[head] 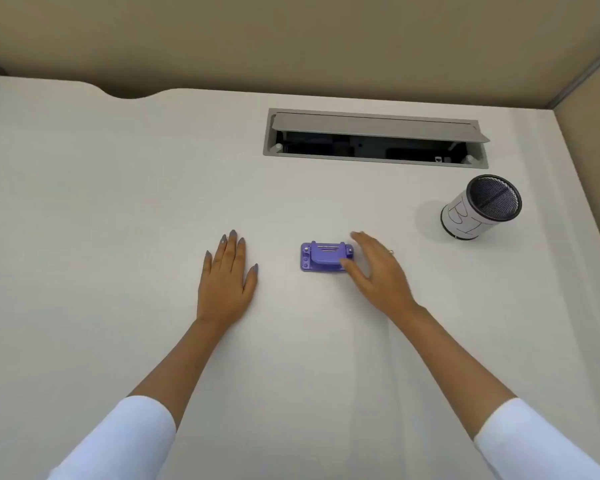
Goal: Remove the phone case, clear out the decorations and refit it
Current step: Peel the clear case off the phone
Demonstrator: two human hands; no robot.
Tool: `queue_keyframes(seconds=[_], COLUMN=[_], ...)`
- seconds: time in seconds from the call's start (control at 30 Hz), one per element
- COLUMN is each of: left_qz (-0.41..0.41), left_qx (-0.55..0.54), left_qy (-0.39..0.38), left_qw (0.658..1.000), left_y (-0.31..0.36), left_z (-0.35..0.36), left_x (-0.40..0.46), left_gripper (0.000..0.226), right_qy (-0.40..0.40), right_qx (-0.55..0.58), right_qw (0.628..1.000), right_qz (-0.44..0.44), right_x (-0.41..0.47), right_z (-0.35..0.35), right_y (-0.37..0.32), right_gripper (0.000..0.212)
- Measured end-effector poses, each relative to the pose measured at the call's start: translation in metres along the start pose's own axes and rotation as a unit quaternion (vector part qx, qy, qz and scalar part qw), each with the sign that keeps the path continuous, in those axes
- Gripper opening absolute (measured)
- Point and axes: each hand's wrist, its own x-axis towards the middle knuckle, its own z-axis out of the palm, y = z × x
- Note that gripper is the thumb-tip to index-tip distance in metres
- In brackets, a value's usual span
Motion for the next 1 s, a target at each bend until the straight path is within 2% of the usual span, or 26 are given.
queue_keyframes(seconds=[0.13,0.23,0.43,0.53,0.6,0.67,0.73,0.8,0.9,0.93,1.0], left_qz=[-0.005,-0.003,-0.006,-0.009,-0.010,-0.010,-0.008,-0.008,-0.007,-0.008,-0.008], left_qx=[0.008,0.015,0.012,0.013,0.013,0.009,0.006,0.003,0.002,0.003,0.004], left_qy=[-0.001,-0.002,-0.002,-0.001,-0.001,-0.001,0.001,0.002,0.002,0.001,0.000], left_qw=[1.000,1.000,1.000,1.000,1.000,1.000,1.000,1.000,1.000,1.000,1.000], left_y=[-0.001,-0.001,-0.001,-0.002,-0.001,-0.001,-0.001,-0.002,-0.002,-0.002,-0.002], left_z=[-0.001,0.000,0.000,0.000,-0.001,-0.001,-0.001,-0.001,-0.001,-0.001,-0.001], left_x=[0.000,0.000,0.000,0.000,0.000,-0.001,-0.001,-0.001,-0.001,-0.001,-0.001], left_gripper=[0.061,0.061,0.060,0.060,0.060,0.061,0.061,0.060,0.061,0.061,0.061], right_qy=[-0.058,-0.051,-0.041,-0.124,-0.120,-0.045,0.021,0.054,0.071,0.072,0.071], right_qx=[-0.079,-0.136,-0.256,-0.272,-0.209,-0.061,0.086,0.195,0.386,0.430,0.470], right_qw=[0.990,0.976,0.950,0.950,0.970,0.996,0.986,0.951,0.849,0.819,0.791], right_qz=[-0.106,-0.159,-0.174,-0.093,-0.026,0.045,0.138,0.233,0.353,0.372,0.385], right_x=[0.015,0.022,0.037,0.044,0.048,0.049,0.047,0.046,0.044,0.043,0.040], right_z=[0.021,0.030,0.033,0.022,0.017,0.013,0.007,0.005,0.002,0.001,-0.002], right_y=[-0.022,-0.019,-0.024,-0.033,-0.032,-0.031,-0.032,-0.031,-0.030,-0.031,-0.031], right_gripper=[0.050,0.041,0.041,0.028,0.022,0.021,0.026,0.029,0.023,0.021,0.020])
